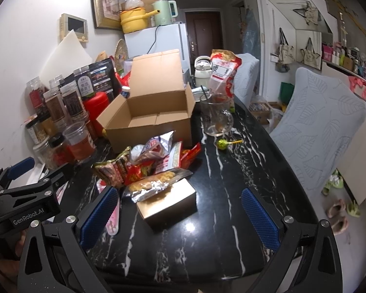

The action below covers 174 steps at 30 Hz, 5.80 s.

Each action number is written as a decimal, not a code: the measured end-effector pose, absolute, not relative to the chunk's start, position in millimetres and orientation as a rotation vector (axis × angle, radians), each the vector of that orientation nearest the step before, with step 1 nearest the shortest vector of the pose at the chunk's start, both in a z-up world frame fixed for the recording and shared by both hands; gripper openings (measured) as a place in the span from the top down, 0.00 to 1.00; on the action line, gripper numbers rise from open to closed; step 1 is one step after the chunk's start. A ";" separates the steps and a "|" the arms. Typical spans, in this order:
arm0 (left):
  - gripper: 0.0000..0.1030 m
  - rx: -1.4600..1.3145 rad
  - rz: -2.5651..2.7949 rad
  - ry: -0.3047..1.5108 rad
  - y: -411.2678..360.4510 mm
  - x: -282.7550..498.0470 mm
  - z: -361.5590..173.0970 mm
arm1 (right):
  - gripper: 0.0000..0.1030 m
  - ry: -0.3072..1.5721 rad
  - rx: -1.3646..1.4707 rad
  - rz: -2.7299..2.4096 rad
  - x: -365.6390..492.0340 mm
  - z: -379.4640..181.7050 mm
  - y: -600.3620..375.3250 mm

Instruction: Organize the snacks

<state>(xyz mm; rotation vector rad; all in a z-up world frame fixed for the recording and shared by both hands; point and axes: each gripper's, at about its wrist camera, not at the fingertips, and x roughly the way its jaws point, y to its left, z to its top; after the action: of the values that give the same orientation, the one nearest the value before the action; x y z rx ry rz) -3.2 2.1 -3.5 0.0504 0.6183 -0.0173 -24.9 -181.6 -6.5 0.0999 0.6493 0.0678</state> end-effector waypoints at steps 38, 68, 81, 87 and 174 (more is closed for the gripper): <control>0.00 0.052 -0.021 0.623 -1.3 -5.6 -4.8 | 0.00 0.649 0.089 0.073 -25.4 -6.3 -175.0; 0.00 0.092 0.003 0.704 13.5 -1.1 -50.6 | 0.00 0.710 0.096 0.167 -11.5 -63.2 -154.6; 0.00 0.042 0.012 0.745 28.7 12.1 -84.8 | 0.00 0.721 0.092 0.169 0.1 -96.4 -144.6; 0.00 0.013 -0.006 0.771 33.8 23.7 -87.4 | 0.00 0.681 0.106 0.162 7.5 -93.3 -148.5; 0.70 -0.022 -0.288 0.759 -1.1 115.0 -107.7 | 0.74 0.673 0.165 0.274 75.1 -97.0 -174.5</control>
<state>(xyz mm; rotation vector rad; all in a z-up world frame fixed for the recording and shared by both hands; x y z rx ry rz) 115.0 -1.1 -107.7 -0.0218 0.7586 -0.2876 75.1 -174.5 -97.0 0.1648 0.6731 0.2739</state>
